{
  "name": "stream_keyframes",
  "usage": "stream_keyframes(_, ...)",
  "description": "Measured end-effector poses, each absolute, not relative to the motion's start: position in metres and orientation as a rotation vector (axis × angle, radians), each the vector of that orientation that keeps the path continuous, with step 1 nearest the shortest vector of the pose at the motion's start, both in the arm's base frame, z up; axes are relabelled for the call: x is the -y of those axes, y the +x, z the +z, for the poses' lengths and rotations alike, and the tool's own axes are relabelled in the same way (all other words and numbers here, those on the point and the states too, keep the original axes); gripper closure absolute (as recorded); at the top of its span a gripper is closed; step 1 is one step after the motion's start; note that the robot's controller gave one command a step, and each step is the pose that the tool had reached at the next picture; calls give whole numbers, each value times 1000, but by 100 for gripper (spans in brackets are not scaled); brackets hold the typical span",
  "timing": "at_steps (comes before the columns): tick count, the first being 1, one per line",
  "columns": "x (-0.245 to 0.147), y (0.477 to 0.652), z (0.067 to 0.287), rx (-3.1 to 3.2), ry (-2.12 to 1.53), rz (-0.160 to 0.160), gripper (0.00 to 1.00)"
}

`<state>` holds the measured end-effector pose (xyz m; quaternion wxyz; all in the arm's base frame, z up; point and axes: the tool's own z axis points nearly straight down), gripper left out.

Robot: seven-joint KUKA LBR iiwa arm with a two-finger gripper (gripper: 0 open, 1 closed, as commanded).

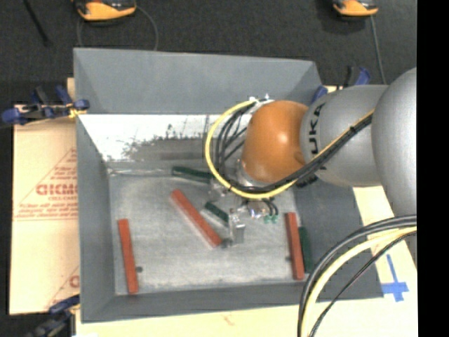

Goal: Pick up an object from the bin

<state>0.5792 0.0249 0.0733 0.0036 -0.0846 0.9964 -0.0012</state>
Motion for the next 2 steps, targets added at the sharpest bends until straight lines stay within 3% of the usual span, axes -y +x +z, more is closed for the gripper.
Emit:
stream_keyframes(1, -29, 577, 75, -3126, -268, 2, 100)
stream_keyframes(2, -9, 570, 210, -3107, -375, -4, 100)
